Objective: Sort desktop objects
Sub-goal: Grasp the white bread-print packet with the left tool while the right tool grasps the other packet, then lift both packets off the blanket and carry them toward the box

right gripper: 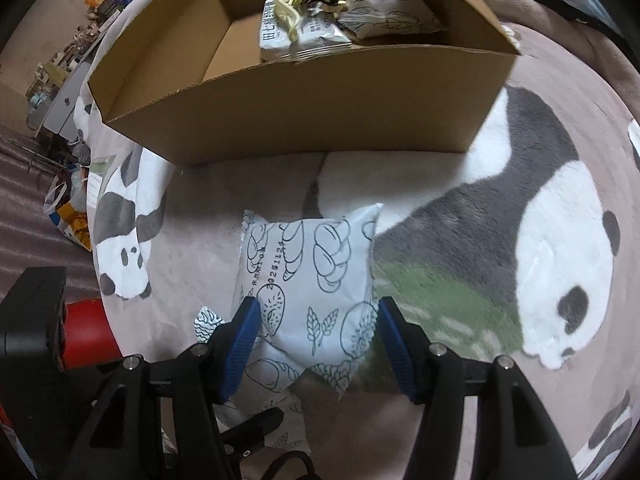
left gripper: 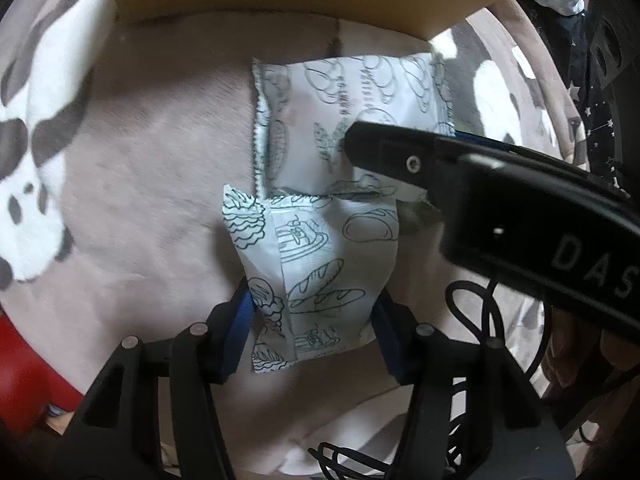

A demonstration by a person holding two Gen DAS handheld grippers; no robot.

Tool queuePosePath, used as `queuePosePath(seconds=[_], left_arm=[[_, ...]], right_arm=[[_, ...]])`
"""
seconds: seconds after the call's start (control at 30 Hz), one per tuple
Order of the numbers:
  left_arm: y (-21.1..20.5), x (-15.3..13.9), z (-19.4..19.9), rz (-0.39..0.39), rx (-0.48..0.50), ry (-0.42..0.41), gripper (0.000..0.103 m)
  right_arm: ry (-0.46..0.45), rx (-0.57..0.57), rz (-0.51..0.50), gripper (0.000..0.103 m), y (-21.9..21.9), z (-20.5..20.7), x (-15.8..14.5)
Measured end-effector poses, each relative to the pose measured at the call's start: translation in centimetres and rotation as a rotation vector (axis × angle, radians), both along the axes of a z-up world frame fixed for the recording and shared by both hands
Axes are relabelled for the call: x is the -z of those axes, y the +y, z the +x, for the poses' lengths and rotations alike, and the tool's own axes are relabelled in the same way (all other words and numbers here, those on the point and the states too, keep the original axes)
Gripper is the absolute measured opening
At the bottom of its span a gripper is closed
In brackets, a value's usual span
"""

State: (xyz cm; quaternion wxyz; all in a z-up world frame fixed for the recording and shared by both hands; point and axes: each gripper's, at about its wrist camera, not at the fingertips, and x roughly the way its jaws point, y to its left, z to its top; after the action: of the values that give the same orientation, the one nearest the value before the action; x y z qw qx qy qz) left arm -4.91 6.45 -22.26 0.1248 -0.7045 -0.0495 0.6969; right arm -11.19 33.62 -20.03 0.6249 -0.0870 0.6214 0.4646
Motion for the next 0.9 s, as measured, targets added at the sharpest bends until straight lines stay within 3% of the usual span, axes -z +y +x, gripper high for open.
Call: queuePosePath(seconds=[0.43, 0.63, 0.9], left_arm=[[-4.8, -1.2, -0.9, -0.091, -0.061, 0.027, 0.052], [-7.4, -1.0, -0.9, -0.112, -0.117, 0.014, 0.052], [-7.8, -1.7, -1.4, -0.132, -0.100, 0.046, 0.052]], right_arm=[[0.066, 0.086, 0.003, 0.068, 2.0, -0.2, 0.8], [0.092, 0.097, 0.028, 0.041, 2.0, 0.0, 0.7], [0.086, 0.117, 0.052, 0.029, 1.0, -0.2, -0.2]])
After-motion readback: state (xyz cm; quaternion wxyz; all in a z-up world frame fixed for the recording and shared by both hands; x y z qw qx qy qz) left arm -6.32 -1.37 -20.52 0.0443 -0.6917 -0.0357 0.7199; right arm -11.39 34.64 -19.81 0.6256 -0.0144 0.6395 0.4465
